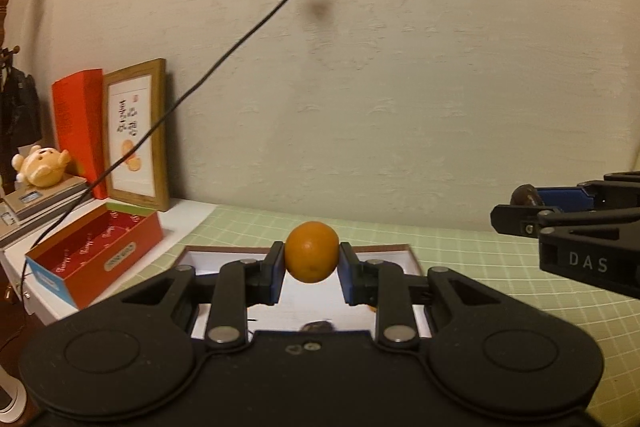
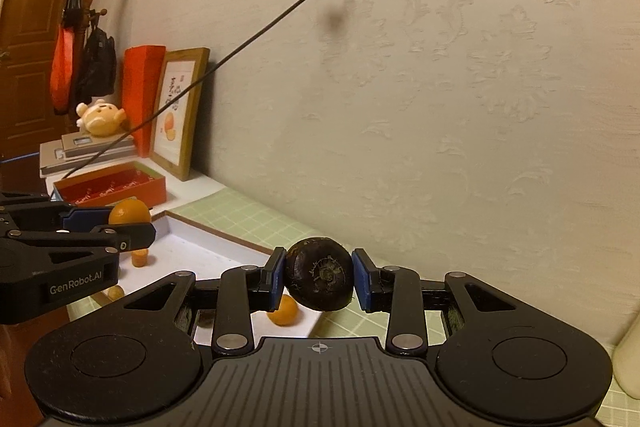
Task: Organize fruits
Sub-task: 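Carry the kumquat and chestnut over the white box with both tools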
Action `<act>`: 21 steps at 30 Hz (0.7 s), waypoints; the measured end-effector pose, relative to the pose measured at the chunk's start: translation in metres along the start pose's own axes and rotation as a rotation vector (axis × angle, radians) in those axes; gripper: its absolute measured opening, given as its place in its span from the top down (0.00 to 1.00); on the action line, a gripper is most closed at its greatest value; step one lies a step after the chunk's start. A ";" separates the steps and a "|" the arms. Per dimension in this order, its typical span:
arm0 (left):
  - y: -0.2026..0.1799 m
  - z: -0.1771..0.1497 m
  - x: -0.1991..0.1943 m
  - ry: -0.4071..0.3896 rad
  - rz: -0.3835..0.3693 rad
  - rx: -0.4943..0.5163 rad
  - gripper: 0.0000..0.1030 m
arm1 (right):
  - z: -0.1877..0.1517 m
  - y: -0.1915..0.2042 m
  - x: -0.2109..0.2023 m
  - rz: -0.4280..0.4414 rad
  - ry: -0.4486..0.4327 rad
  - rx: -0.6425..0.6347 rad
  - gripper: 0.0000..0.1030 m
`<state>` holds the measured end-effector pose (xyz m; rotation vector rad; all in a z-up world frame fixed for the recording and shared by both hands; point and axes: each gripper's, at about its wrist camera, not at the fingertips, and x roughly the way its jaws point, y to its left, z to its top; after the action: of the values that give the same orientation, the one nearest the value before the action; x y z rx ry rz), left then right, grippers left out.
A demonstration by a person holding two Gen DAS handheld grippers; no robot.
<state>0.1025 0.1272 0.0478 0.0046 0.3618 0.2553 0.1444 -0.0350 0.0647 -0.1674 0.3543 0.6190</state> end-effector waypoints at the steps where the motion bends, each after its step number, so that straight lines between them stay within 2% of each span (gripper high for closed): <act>1: 0.003 0.000 0.001 0.000 0.010 0.000 0.83 | 0.001 0.002 0.003 0.004 -0.001 0.000 0.66; 10: 0.038 0.000 0.014 0.013 0.097 -0.032 0.83 | 0.007 0.019 0.031 0.038 0.004 -0.006 0.66; 21: 0.061 0.002 0.035 0.038 0.141 -0.040 0.83 | 0.011 0.032 0.077 0.055 0.048 -0.002 0.66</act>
<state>0.1195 0.1944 0.0403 -0.0137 0.3951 0.4028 0.1872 0.0345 0.0442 -0.1749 0.4060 0.6701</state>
